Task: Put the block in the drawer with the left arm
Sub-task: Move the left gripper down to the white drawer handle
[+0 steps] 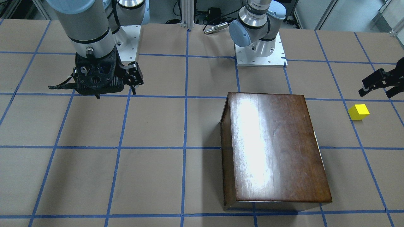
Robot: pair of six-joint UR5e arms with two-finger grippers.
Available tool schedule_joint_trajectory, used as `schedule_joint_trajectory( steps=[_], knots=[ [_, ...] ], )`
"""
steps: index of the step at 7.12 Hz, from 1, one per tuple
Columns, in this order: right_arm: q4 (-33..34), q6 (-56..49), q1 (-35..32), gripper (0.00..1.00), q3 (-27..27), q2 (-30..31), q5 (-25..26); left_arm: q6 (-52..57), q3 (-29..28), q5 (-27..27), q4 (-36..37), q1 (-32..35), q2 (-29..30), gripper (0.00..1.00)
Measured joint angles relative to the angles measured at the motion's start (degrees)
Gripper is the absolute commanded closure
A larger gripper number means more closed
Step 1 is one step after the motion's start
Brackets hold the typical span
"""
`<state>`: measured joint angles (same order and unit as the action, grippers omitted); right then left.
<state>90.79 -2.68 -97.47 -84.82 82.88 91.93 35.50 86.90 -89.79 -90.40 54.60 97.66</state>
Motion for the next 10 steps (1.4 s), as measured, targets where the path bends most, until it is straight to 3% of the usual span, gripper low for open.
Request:
schedule_joint_trajectory(
  steps=[2, 4, 7, 10],
  knots=[
    [0.0, 0.02, 0.0, 0.0, 0.0, -0.01, 0.0, 0.43, -0.94, 0.87, 4.58, 0.02, 7.66, 0.0],
    [0.0, -0.02, 0.0, 0.0, 0.0, 0.01, 0.0, 2.11, -0.81, 6.51, 6.58, 0.13, 12.05, 0.01],
    [0.0, -0.01, 0.0, 0.0, 0.0, 0.0, 0.0, 5.75, 0.95, 19.97, 6.13, 0.43, 13.35, 0.0],
    [0.0, 0.01, 0.0, 0.0, 0.0, 0.0, 0.0, 7.97, 3.51, 24.72, 6.09, 1.49, 13.7, 0.0]
  ],
)
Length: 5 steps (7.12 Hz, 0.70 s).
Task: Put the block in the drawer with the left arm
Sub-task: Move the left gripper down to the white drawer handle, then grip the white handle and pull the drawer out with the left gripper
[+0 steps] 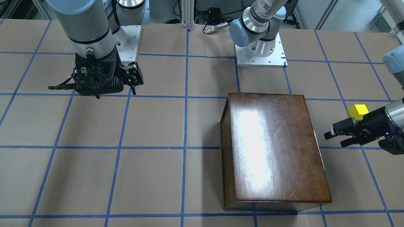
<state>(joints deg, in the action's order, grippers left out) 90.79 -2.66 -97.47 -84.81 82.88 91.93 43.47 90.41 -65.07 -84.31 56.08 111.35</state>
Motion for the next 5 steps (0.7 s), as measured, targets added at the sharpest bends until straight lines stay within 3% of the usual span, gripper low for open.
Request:
schedule_joint_trajectory(
  steps=[5],
  knots=[
    [0.0, 0.01, 0.0, 0.0, 0.0, 0.0, 0.0, -0.81, 0.41, -0.01, 1.3, 3.29, 2.72, 0.0]
  ],
)
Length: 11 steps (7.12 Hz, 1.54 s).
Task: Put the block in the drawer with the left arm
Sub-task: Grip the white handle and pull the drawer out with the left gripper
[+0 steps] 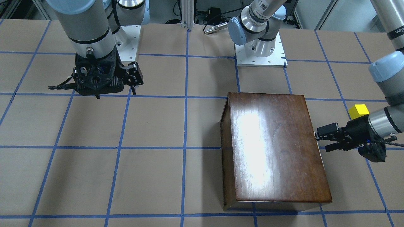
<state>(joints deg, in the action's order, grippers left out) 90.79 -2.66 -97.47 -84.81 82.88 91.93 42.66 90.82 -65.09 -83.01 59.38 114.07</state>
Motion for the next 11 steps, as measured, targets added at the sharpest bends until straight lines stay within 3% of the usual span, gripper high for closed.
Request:
schedule_joint_trajectory(
  steps=[7, 11],
  knots=[
    [0.0, 0.02, 0.0, 0.0, 0.0, 0.0, 0.0, -0.71, -0.45, -0.48, 1.86, -0.52, 3.04, 0.0],
    [0.0, -0.02, 0.0, 0.0, 0.0, 0.0, 0.0, -0.1, -0.77, -2.38, 2.28, -5.73, 3.18, 0.0]
  ],
)
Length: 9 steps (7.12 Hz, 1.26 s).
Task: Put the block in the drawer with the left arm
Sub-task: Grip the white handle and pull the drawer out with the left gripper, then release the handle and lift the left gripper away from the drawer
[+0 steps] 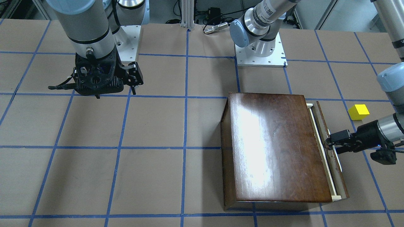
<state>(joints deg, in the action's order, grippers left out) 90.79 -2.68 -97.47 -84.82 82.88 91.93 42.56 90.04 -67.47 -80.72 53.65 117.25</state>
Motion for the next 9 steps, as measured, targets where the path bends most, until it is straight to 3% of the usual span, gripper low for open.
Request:
schedule_joint_trajectory(
  steps=[6, 9],
  knots=[
    [0.0, -0.02, 0.0, 0.0, 0.0, 0.0, 0.0, 0.57, -1.78, -5.94, 0.04, -7.07, -0.99, 0.0],
    [0.0, -0.04, 0.0, 0.0, 0.0, 0.0, 0.0, 0.51, -2.91, -6.51, -1.18, -7.55, -3.8, 0.0]
  ],
)
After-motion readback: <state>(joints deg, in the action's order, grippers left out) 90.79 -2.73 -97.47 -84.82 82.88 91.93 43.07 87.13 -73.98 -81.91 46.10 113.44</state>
